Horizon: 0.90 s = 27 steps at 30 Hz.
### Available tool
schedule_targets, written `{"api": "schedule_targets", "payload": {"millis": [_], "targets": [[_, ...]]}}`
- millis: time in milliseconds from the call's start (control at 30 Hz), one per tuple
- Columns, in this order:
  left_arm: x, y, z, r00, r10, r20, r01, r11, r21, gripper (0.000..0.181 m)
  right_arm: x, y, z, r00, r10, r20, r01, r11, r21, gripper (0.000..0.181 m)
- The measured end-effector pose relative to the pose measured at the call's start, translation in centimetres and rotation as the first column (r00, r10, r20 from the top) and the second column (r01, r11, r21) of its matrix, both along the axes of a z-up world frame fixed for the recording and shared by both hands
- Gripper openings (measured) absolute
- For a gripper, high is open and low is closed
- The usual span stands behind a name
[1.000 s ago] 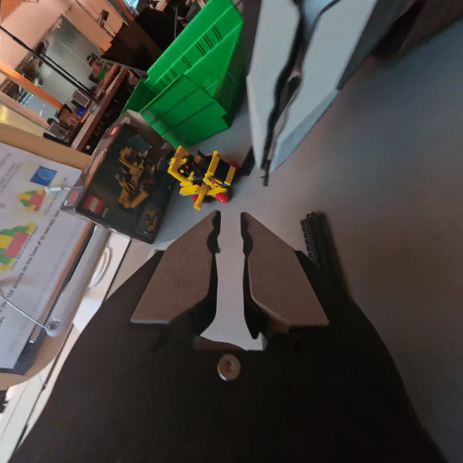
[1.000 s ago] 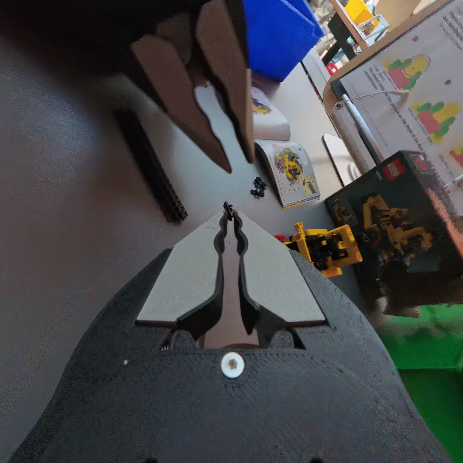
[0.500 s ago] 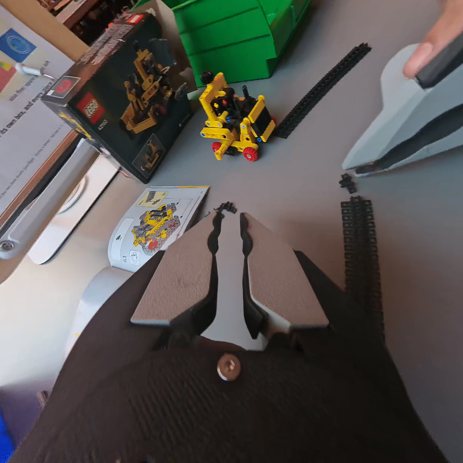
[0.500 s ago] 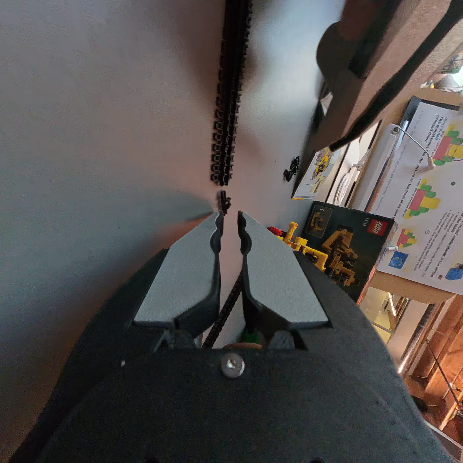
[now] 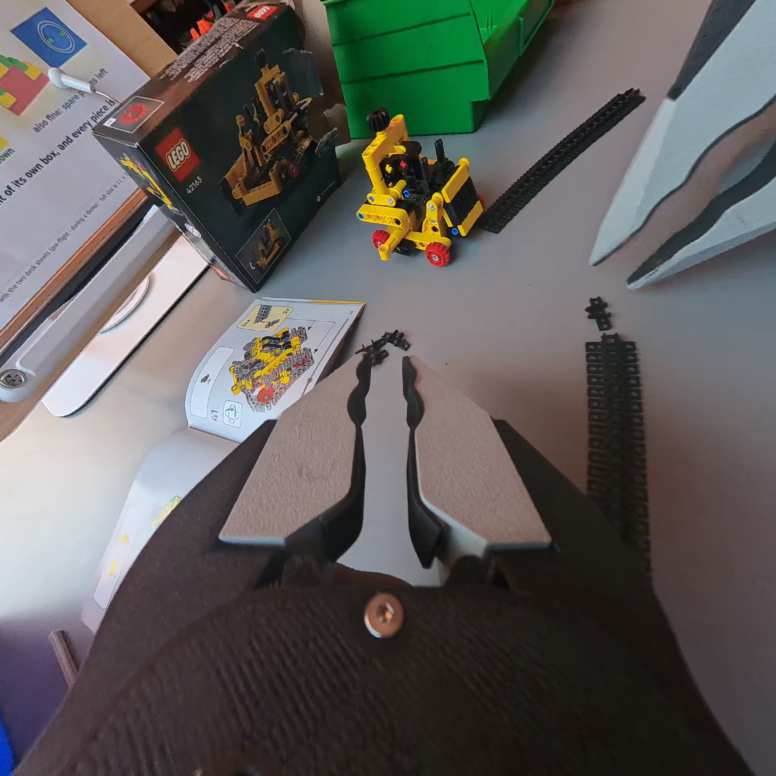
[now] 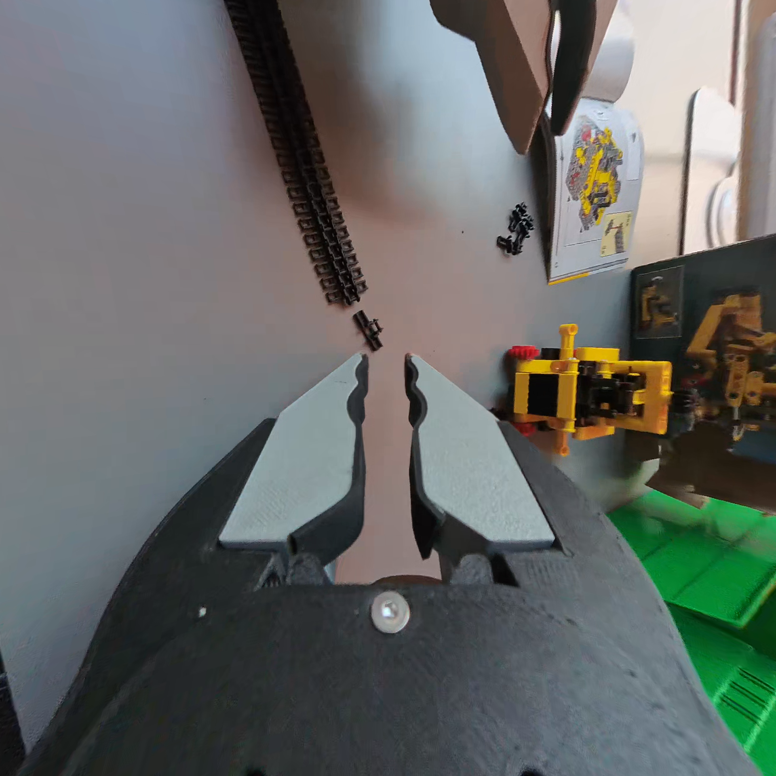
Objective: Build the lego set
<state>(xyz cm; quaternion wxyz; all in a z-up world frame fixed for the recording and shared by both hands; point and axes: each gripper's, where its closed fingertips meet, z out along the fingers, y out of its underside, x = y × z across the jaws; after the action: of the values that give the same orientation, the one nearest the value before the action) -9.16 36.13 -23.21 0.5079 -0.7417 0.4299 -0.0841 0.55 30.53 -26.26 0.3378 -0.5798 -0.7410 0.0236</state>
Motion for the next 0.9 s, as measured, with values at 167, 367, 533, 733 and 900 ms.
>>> {"api": "schedule_targets", "payload": {"millis": [167,367,533,733,900], "targets": [[0.1,0.1,-0.7,1.000,-0.005,-0.029,0.004,1.000,-0.004,0.012,-0.6,0.0,-0.9,0.996,0.081,-0.031,-0.085,0.986,-0.145,0.017],[-0.1,0.2,-0.4,1.000,0.003,-0.006,-0.003,1.000,-0.012,0.011,-0.3,-1.9,-1.2,0.987,0.160,-0.017,-0.154,0.914,-0.375,0.017],[0.1,0.0,-0.5,1.000,-0.007,-0.015,0.007,1.000,-0.014,0.011,0.2,-2.8,-0.4,0.982,0.187,-0.023,-0.179,0.887,-0.425,0.017],[0.2,0.0,-0.7,1.000,-0.009,-0.019,0.008,1.000,-0.022,0.011,-0.5,-0.8,-0.8,0.989,0.142,-0.046,-0.148,0.902,-0.406,0.025],[0.2,0.0,-0.7,1.000,-0.009,-0.017,0.009,1.000,-0.024,0.011,-0.1,-2.1,-1.2,0.983,0.182,-0.029,-0.169,0.827,-0.536,0.022]]}}
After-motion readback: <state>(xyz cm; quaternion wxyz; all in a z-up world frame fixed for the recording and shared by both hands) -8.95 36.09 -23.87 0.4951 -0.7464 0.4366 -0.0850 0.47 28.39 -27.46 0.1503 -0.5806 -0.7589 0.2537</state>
